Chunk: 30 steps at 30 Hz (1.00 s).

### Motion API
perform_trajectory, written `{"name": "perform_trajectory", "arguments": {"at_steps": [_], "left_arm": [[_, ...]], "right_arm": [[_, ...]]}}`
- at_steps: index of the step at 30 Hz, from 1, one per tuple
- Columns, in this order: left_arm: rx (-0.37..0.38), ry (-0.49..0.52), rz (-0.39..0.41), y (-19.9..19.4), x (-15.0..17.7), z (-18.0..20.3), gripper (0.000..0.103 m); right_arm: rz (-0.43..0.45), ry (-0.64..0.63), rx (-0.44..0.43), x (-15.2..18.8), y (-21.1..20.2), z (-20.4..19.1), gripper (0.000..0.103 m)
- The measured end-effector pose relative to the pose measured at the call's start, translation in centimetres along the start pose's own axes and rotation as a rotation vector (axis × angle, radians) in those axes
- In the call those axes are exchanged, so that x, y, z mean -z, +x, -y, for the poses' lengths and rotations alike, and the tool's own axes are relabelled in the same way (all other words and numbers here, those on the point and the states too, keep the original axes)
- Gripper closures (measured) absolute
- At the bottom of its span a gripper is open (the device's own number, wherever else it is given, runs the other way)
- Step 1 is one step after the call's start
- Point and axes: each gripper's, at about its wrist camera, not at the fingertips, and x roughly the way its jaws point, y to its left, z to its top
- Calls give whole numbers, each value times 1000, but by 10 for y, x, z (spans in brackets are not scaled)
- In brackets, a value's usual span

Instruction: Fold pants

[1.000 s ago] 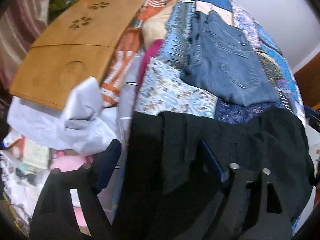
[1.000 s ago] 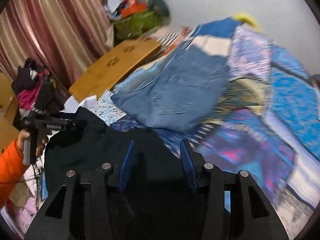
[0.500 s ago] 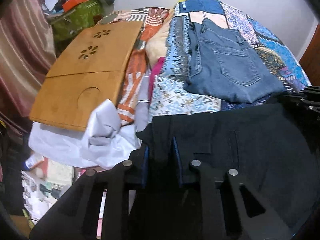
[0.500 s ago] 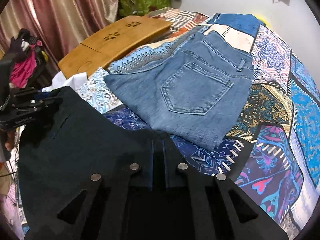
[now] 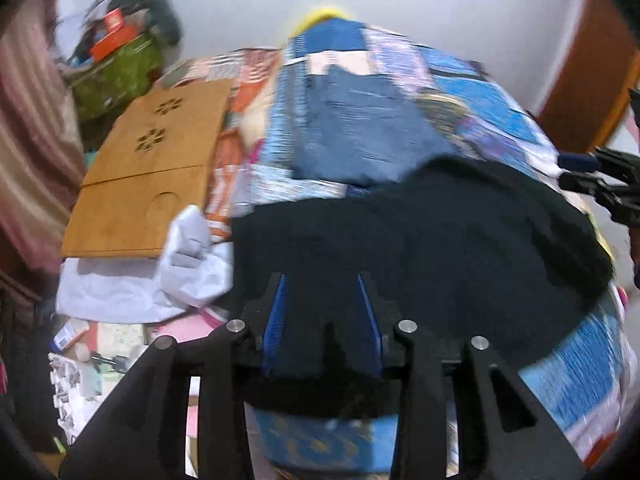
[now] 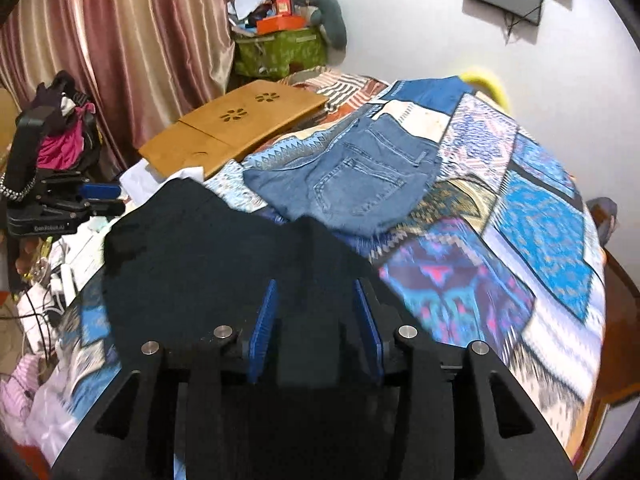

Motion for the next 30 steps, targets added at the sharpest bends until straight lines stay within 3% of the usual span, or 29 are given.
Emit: {"name": "perform_trajectory", "arguments": {"at_steps": [6, 12, 19, 22, 24, 26, 27, 30], "left_arm": [[114, 118, -4, -14, 39, 60, 58], [81, 201, -56, 10, 57, 101, 58], [75, 232, -51, 27, 53, 116, 57], [44, 248, -31, 28, 52, 118, 65], [-2, 228, -31, 30, 48, 117, 78], [-9, 179, -25, 27, 43, 113, 81], [-12, 168, -14, 23, 42, 112, 83], [-39, 176, 27, 10, 40, 113, 88]], "right_arm": [[15, 6, -1, 49, -32, -26, 61], [-33, -21, -11, 81, -22, -53, 61], [-69, -67, -4, 87, 0, -56, 61], [-65, -85, 4, 84, 8, -54, 61], [-57, -79, -5, 83, 10, -53, 61], [-57, -44, -33, 80, 12, -49, 68], [-51, -22, -49, 80, 11, -47, 78], [-25, 0, -60, 81, 3, -49, 91]]}}
